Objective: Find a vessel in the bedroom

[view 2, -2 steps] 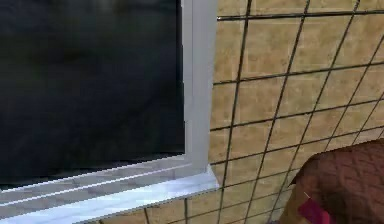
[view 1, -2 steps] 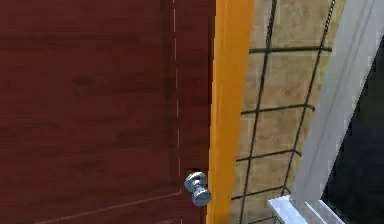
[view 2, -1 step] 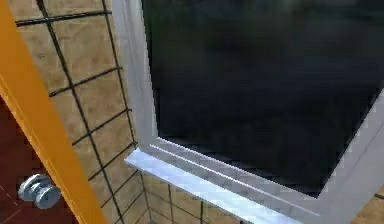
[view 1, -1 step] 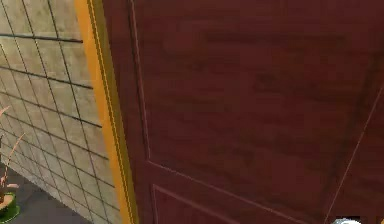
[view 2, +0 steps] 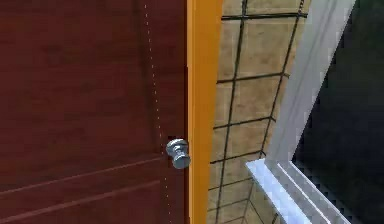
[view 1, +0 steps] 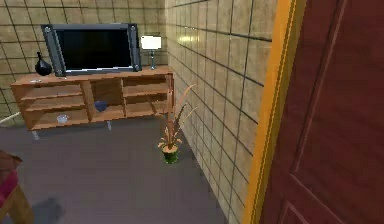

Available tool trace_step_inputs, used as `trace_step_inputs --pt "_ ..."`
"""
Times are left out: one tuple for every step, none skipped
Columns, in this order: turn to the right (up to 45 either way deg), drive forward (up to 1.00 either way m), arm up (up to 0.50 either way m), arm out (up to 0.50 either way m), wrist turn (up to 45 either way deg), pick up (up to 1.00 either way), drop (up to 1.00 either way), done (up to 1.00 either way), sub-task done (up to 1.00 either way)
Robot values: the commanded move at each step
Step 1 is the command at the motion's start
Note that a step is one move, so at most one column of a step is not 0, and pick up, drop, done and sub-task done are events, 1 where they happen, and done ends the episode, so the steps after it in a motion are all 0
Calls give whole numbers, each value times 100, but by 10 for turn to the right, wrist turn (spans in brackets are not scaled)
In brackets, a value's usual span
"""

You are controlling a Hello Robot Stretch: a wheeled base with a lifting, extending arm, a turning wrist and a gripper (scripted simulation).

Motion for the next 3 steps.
trace_step_inputs --pt "-270 0 0 0 0 0 0 0 0" --pt "0 100 0 0 0 0 0 0 0" --pt "0 65 0 0 0 0 0 0 0"
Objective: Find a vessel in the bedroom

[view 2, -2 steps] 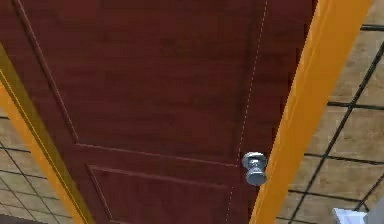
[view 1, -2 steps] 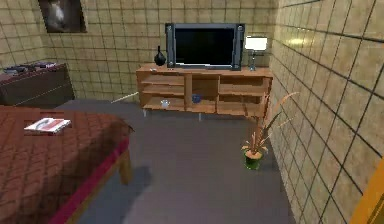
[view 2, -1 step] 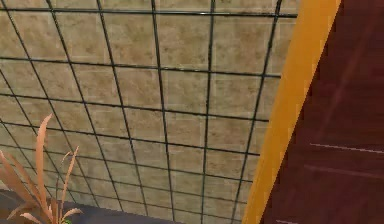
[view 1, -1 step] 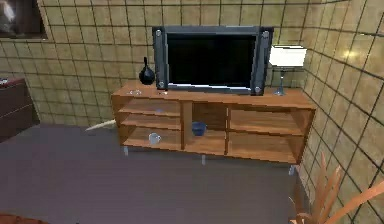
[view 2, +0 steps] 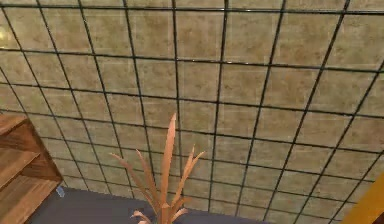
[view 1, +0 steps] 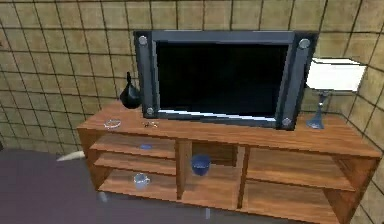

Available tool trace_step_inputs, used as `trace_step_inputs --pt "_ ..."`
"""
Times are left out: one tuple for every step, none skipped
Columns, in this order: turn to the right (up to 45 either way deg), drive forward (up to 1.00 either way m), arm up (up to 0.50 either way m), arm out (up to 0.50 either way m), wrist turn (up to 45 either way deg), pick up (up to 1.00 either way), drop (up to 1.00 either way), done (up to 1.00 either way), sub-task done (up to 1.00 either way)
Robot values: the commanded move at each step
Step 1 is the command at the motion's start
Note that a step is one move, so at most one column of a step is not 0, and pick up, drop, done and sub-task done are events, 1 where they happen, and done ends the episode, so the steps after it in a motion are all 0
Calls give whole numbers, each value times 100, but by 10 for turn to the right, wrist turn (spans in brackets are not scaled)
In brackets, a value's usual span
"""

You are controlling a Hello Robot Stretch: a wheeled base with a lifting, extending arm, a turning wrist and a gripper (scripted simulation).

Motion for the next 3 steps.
trace_step_inputs --pt "90 0 0 0 0 0 0 0 0" --pt "0 75 0 0 0 0 0 0 0" --pt "-450 0 0 0 0 0 0 0 0"
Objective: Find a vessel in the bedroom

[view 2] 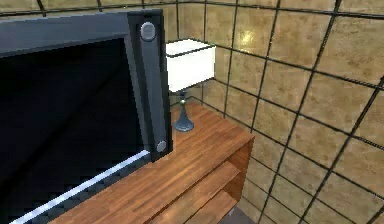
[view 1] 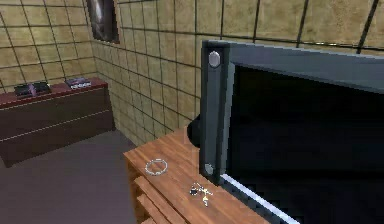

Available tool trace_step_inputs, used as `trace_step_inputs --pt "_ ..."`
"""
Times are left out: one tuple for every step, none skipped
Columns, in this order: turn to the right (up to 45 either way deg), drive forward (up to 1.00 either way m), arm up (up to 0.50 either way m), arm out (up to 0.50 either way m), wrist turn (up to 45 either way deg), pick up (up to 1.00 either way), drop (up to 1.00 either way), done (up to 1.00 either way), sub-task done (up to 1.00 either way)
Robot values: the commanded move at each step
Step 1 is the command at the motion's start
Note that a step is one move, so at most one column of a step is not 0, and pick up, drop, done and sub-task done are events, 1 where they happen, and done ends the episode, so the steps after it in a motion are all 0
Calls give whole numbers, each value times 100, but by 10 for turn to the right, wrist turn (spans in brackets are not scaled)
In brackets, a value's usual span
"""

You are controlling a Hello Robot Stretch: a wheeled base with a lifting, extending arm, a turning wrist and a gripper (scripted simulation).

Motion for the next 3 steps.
trace_step_inputs --pt "-30 0 0 0 0 0 0 0 0" --pt "0 75 0 0 0 0 0 0 0" --pt "0 0 0 0 0 0 0 100 0"
